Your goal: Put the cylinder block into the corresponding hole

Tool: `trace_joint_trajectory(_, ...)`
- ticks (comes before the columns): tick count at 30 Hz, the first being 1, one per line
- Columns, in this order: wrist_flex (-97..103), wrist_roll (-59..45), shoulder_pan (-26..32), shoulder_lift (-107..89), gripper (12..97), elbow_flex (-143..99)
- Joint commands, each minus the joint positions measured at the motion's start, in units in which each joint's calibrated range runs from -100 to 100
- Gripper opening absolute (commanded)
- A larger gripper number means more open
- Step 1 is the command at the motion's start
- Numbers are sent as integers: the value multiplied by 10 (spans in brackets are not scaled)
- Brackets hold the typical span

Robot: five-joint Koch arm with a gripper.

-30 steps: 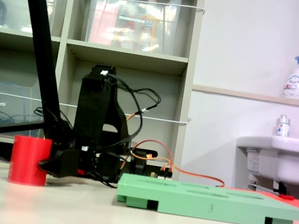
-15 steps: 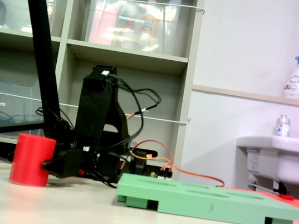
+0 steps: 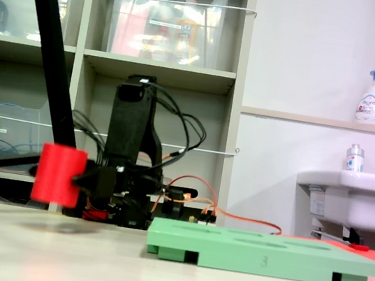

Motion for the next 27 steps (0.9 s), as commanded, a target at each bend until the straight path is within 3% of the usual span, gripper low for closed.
trace_joint_trajectory(1, 18, -4, 16, -159, 311, 2)
trace_joint_trajectory(13, -314, -7, 152, -588, 313, 21)
trace_joint_trajectory(23, -389, -10, 271, -595, 313, 52)
trace_joint_trajectory(27, -389, -10, 302, -507, 314, 78)
